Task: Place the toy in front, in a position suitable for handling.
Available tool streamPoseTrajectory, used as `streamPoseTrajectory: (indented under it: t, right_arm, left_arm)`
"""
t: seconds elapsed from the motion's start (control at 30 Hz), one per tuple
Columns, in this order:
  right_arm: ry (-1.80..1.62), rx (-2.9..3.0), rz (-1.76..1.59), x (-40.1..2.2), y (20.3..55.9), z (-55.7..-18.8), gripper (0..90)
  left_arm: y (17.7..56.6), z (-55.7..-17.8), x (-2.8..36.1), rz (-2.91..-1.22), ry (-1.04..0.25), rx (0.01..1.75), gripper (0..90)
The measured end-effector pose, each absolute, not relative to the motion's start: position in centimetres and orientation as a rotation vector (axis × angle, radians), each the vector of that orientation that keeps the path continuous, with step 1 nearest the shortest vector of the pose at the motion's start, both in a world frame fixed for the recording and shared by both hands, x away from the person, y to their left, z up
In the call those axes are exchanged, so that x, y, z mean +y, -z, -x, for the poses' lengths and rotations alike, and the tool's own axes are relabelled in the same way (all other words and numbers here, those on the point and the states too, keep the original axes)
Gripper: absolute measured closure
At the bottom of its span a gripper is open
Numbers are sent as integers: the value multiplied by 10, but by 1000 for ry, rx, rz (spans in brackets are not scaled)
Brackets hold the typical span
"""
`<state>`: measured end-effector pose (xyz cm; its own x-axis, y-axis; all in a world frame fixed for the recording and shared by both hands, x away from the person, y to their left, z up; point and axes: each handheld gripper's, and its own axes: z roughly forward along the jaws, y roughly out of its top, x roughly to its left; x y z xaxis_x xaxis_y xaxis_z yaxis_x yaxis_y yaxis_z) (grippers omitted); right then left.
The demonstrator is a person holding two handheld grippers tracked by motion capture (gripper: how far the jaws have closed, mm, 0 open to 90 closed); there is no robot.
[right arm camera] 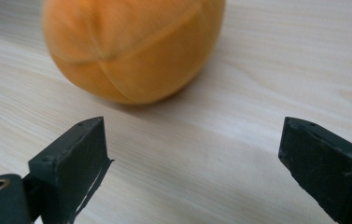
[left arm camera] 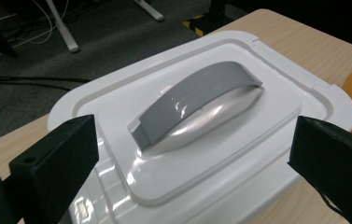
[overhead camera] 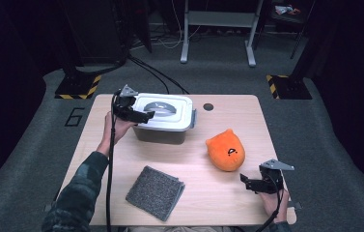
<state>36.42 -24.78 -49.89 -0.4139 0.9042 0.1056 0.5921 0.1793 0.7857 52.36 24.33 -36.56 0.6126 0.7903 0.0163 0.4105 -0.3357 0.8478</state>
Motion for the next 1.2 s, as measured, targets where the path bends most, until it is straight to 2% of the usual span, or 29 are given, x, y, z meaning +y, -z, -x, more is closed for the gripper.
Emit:
streamPoseTrajectory:
  t: [0.27,0.43,0.5,0.57,0.6,0.83,0.97,1.0,1.07,1.1,1.17,1.2]
  right_arm:
    - [-1152,2075,-1356,-233,470,-370,41]
    - [-1160,2077,-1349,-225,459,-378,29]
    - [-1161,2083,-1329,-217,451,-386,27]
    - [-1160,2085,-1323,-214,449,-389,28]
    - [-1146,2097,-1331,-206,447,-399,69]
    - [-1096,2122,-1380,-193,451,-424,80]
    - [-1056,2103,-1421,-190,458,-431,146]
    - [-1055,2103,-1436,-191,461,-433,229]
    - [-1042,2100,-1453,-192,462,-433,262]
    - [-1040,2093,-1465,-193,466,-433,361]
    - [-1053,2086,-1477,-196,472,-434,453]
    - [-1053,2086,-1477,-196,472,-434,453]
  left_arm:
    - [364,-499,270,-1906,-576,946,1]
    - [374,-480,290,-1872,-594,1001,0]
    - [385,-467,300,-1891,-635,1025,0]
    - [390,-463,303,-1884,-637,1034,0]
    - [394,-460,306,-1888,-616,1042,0]
    - [440,-440,322,-1938,-614,1141,0]
    - [467,-433,331,-1923,-554,1206,0]
    - [477,-430,334,-1906,-513,1229,0]
    - [482,-427,335,-1899,-509,1239,0]
    - [486,-426,336,-1894,-510,1243,0]
    - [498,-422,338,-1896,-510,1262,0]
    - [498,-422,338,-1896,-510,1262,0]
